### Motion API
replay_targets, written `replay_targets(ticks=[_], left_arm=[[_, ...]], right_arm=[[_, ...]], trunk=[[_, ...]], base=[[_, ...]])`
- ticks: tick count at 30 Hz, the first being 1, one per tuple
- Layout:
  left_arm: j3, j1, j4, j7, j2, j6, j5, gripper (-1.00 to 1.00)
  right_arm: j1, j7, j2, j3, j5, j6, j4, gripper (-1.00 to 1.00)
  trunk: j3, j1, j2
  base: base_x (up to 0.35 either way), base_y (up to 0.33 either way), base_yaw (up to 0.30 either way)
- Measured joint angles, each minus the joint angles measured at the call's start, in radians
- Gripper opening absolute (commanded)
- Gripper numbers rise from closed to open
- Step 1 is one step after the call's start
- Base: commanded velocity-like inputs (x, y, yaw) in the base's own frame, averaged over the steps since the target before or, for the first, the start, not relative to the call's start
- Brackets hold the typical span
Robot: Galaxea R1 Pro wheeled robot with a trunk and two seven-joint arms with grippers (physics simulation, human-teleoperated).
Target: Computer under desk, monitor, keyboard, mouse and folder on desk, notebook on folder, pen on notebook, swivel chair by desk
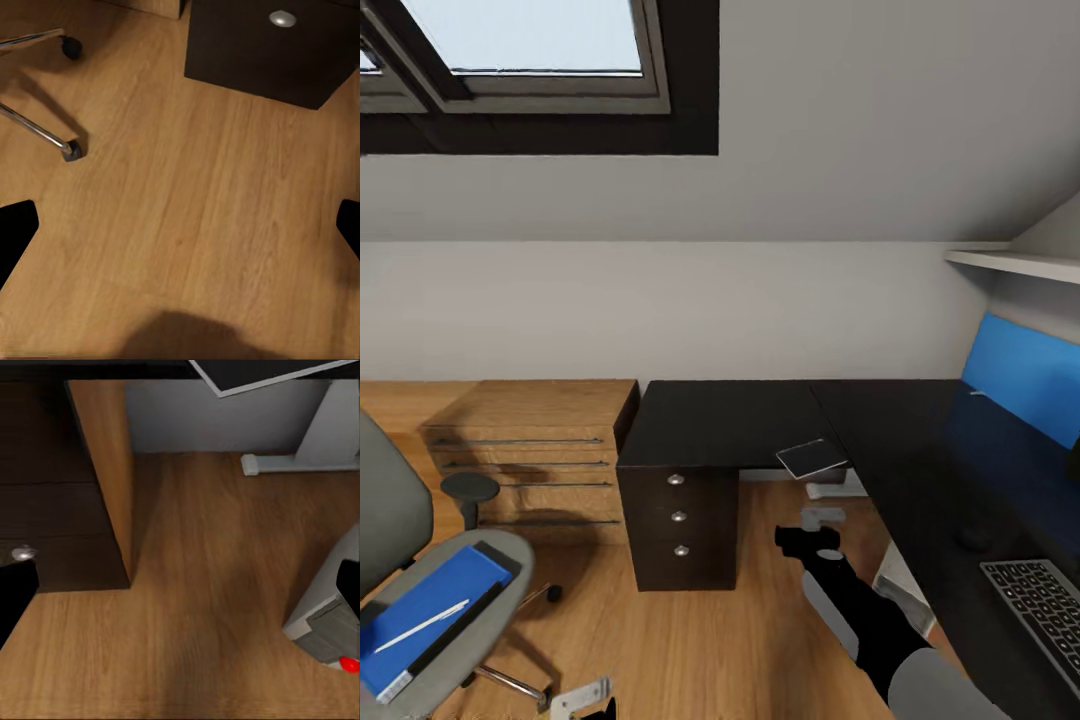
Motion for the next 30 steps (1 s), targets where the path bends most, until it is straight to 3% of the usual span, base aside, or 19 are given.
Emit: replay_targets(ticks=[4,5,7,8,14,15,17,23,30], left_arm=[[0.000,0.000,0.000,0.000,0.004,0.001,0.001,1.00],[-0.001,0.000,0.009,-0.001,0.005,0.003,0.001,1.00],[-0.002,0.000,0.028,-0.001,0.005,0.003,0.002,1.00],[-0.003,0.000,0.060,-0.001,0.005,0.002,0.002,1.00],[0.000,0.000,0.228,-0.004,0.015,-0.008,0.001,1.00],[0.001,0.000,0.271,-0.005,0.020,-0.027,0.002,1.00],[0.000,0.000,0.339,-0.005,0.027,-0.128,-0.001,1.00],[-0.004,0.000,0.392,-0.006,0.028,-0.246,0.001,1.00],[-0.004,0.000,0.430,-0.005,0.029,-0.266,0.001,1.00]], right_arm=[[0.080,-0.001,-0.001,0.002,0.002,-0.129,0.058,1.00],[0.114,-0.001,-0.001,0.001,0.004,-0.222,0.126,1.00],[0.133,0.001,-0.001,0.002,0.009,-0.285,0.206,1.00],[0.142,0.002,0.001,0.004,0.008,-0.352,0.290,1.00],[0.149,0.005,0.055,0.004,0.012,-0.596,0.541,1.00],[0.150,0.005,0.065,0.004,0.011,-0.650,0.586,1.00],[0.150,0.006,0.081,0.004,0.012,-0.752,0.662,1.00],[0.150,0.006,0.089,0.005,0.012,-0.807,0.700,1.00],[0.150,0.006,0.092,0.005,0.011,-0.816,0.705,1.00]], trunk=[[0.009,-0.015,0.028],[0.011,-0.019,0.035],[0.016,-0.027,0.049],[0.018,-0.031,0.056],[0.027,-0.046,0.084],[0.027,-0.046,0.084],[0.027,-0.046,0.084],[0.027,-0.046,0.084],[0.027,-0.046,0.084]], base=[[-0.005,-0.002,0.248],[-0.001,0.000,0.244],[-0.001,0.000,0.239],[0.000,0.000,0.206],[0.000,0.000,0.090],[0.000,0.000,0.015],[0.000,0.000,0.009],[0.000,0.000,0.003],[0.000,0.000,0.026]])
